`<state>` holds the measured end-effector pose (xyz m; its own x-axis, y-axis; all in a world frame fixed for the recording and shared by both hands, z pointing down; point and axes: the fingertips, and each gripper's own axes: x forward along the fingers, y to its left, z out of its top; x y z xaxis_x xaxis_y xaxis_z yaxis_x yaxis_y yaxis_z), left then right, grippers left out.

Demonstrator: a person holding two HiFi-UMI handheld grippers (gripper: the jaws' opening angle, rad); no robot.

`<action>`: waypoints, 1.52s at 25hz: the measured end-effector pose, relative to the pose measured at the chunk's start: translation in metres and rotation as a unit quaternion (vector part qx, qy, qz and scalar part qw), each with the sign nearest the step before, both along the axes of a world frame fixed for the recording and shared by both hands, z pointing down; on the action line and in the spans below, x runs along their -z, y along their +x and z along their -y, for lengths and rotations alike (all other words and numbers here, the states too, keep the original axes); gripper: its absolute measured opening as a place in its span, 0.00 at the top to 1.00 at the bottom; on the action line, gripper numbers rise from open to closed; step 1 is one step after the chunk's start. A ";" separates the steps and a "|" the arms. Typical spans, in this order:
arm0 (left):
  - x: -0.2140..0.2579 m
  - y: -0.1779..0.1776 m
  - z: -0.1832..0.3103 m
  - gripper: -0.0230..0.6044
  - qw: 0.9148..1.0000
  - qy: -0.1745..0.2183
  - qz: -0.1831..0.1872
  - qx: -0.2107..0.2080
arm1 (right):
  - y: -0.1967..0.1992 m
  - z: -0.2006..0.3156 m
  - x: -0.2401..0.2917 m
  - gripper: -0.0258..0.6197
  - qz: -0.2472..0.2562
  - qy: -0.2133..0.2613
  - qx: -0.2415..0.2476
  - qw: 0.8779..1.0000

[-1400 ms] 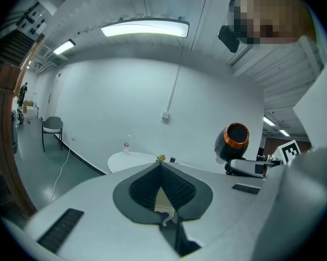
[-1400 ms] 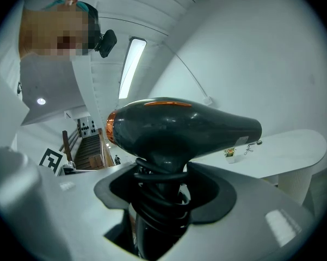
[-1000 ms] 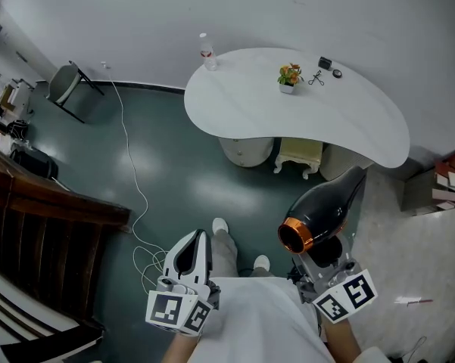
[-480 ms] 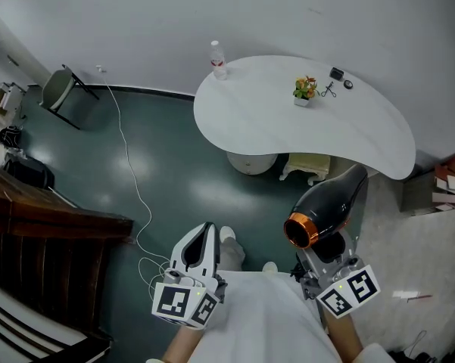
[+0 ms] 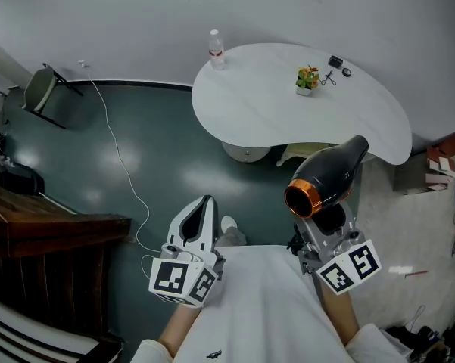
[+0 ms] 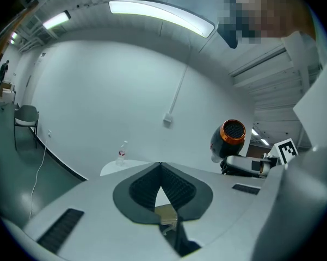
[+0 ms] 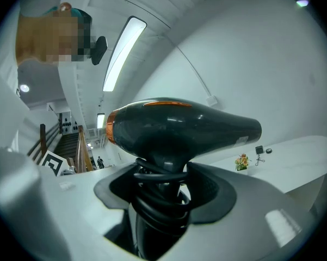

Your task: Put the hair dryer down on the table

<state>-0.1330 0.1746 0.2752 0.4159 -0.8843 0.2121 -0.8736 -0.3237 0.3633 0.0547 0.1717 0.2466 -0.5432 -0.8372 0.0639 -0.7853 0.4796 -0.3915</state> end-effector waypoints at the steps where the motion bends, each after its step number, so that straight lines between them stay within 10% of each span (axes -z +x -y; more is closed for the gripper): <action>1: 0.000 -0.005 0.005 0.95 1.000 0.000 -0.001 -0.004 | -0.004 0.004 0.000 0.53 0.000 0.000 -0.005 1.000; 38: -0.013 0.003 0.198 0.95 0.999 -0.014 0.014 -0.032 | -0.013 0.198 -0.038 0.53 -0.006 -0.021 0.001 1.000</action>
<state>-0.1299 -0.0235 0.2879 0.4651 -0.8494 0.2494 -0.8613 -0.3689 0.3495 0.0415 -0.0264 0.2848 -0.5434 -0.8327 0.1061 -0.7895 0.4640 -0.4017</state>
